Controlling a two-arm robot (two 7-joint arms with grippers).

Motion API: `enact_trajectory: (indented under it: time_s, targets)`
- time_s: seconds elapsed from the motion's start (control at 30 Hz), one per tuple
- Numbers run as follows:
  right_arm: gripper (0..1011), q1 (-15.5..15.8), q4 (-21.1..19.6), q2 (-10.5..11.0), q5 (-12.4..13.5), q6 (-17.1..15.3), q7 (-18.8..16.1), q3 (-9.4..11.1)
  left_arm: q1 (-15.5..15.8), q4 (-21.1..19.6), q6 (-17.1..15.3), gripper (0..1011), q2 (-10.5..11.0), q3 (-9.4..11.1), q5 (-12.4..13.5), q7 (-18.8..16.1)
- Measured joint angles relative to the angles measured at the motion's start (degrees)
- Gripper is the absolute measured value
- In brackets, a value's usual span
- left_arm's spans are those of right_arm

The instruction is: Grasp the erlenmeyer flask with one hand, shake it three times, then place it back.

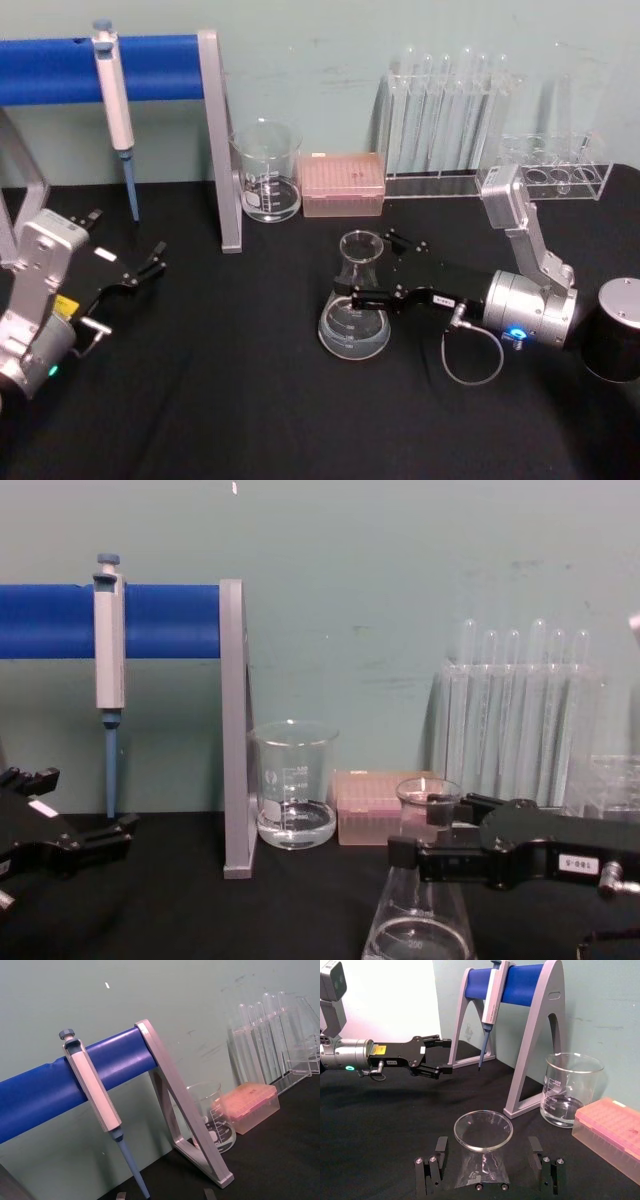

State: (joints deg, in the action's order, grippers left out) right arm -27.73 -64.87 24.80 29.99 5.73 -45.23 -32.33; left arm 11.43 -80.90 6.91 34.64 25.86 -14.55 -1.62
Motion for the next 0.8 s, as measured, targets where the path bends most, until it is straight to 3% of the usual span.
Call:
enact_trajectory:
  time_s: [0.53,0.8]
  targets:
    - [1003,0.0,0.0,0.0,0.1,0.0,-0.1,0.0,0.0,0.0,0.0,1001,0.0,0.0,0.0,0.0]
    - [835,0.0,0.0,0.0,0.1,0.0,-0.1,0.0,0.0,0.0,0.0,1001,0.0,0.0,0.0,0.0]
